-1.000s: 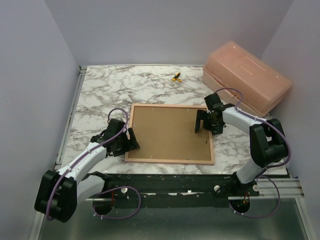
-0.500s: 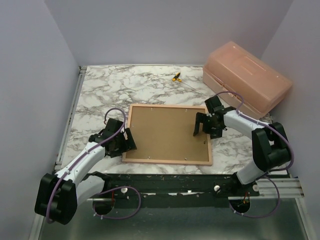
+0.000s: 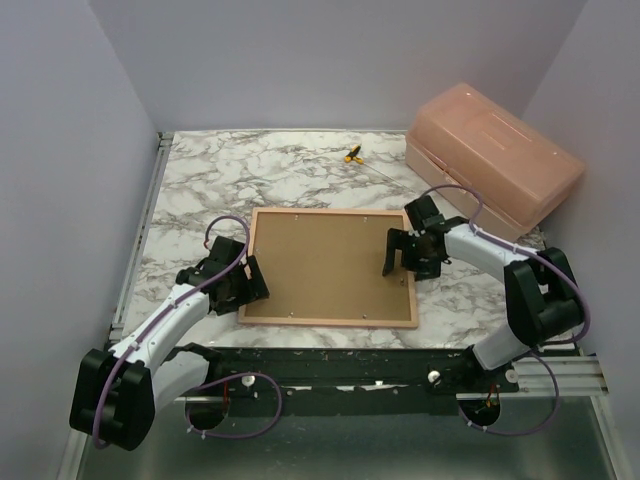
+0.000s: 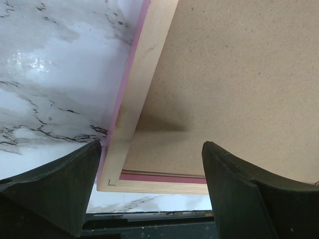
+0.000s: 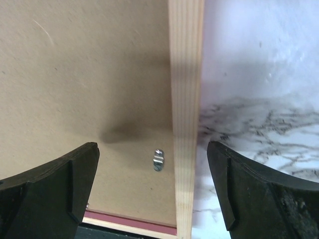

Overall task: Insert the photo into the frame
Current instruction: Install the photo frame at the center of the board.

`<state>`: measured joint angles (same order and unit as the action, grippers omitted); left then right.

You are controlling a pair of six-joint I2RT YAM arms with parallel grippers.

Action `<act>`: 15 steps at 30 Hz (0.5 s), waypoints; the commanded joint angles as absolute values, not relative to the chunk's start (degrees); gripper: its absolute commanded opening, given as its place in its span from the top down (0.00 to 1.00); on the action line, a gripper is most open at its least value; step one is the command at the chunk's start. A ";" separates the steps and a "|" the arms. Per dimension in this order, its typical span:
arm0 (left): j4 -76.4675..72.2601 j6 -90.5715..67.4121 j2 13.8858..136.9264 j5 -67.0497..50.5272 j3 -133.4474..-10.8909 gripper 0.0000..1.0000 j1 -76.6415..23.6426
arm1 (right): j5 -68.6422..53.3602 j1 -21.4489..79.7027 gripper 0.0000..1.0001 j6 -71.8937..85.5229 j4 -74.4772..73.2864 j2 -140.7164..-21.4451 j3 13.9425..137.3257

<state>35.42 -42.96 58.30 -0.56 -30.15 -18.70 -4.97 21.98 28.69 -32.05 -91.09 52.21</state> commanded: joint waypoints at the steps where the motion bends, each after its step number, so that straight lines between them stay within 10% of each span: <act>1: 35.51 -42.38 58.76 1.38 -31.29 0.17 -18.15 | -1.46 22.38 0.01 30.49 -35.78 -88.77 46.77; 15: 34.89 -41.88 59.65 0.79 -31.18 0.17 -18.11 | 3.56 22.78 0.36 31.86 -36.33 -90.09 46.47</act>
<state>35.33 -42.65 59.57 -0.40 -30.15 -18.44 -0.21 22.44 30.87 -33.34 -87.61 48.05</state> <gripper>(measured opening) 0.832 0.687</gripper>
